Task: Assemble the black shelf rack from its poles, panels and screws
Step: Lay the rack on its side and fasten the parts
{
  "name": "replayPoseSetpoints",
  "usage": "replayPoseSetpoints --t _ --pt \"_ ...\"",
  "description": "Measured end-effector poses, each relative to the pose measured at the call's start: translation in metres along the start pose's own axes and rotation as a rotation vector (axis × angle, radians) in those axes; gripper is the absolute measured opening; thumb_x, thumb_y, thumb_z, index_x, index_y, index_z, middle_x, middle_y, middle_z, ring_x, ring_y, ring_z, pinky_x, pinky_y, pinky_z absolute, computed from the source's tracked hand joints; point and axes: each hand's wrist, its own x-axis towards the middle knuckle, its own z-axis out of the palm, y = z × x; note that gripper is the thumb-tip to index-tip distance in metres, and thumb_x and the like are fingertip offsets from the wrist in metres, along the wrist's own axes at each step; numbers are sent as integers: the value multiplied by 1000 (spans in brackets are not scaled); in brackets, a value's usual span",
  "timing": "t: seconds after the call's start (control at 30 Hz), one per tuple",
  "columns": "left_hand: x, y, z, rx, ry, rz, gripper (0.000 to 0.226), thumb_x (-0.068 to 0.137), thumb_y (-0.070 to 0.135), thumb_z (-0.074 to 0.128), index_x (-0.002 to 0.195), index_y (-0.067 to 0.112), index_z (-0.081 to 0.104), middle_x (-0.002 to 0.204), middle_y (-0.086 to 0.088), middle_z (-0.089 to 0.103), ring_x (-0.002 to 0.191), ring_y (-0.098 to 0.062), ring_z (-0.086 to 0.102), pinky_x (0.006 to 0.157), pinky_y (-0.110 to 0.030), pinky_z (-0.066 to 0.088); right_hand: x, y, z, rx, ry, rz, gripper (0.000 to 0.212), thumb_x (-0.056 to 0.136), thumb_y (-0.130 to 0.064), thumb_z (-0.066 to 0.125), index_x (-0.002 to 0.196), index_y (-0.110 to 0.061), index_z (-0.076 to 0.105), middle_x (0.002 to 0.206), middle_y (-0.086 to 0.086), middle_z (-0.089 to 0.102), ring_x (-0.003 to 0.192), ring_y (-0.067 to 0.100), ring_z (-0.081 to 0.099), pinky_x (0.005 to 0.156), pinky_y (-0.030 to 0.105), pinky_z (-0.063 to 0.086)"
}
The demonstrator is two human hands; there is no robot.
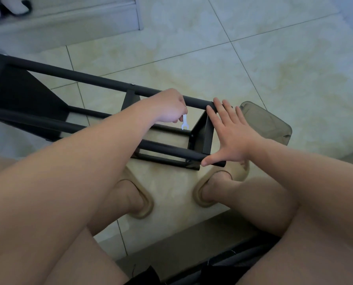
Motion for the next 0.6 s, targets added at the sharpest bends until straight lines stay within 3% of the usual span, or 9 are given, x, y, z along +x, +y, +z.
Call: replayPoseSetpoints --t 0.1,0.2,0.3,0.5,0.6 --pt "10 10 -18 52 72 63 20 94 18 51 84 14 68 100 -13 75 85 -31 68 72 -34 49 15 12 -14 -54 -7 -7 157 46 -105 41 159 -15 -20 165 10 -30 153 31 -25 124 52 -12" --pt "23 25 -36 172 142 109 18 96 16 47 88 10 62 87 -12 59 71 -29 47 58 -30 33 34 25 -32 -86 -43 -1 158 48 -102 52 159 -18 -22 165 8 -31 153 29 -25 124 53 -11" --pt "36 39 -53 300 140 94 19 99 12 44 95 8 62 85 -10 54 72 -26 44 56 -31 31 59 37 -51 -107 -94 -2 159 47 -98 61 157 -23 -26 164 5 -33 154 28 -24 126 50 -7" --pt "75 42 -77 308 311 120 19 103 17 39 111 10 55 80 3 43 91 -26 49 77 -34 39 101 62 -79 -106 -115 -43 162 38 -100 58 155 -30 -29 163 0 -35 153 23 -25 127 45 -1" --pt "91 22 -82 268 306 44 20 101 12 35 113 5 49 100 -6 59 96 -31 56 80 -41 46 112 76 -78 -62 -75 -87 158 35 -105 50 155 -35 -27 161 -7 -39 150 14 -31 125 44 -3"
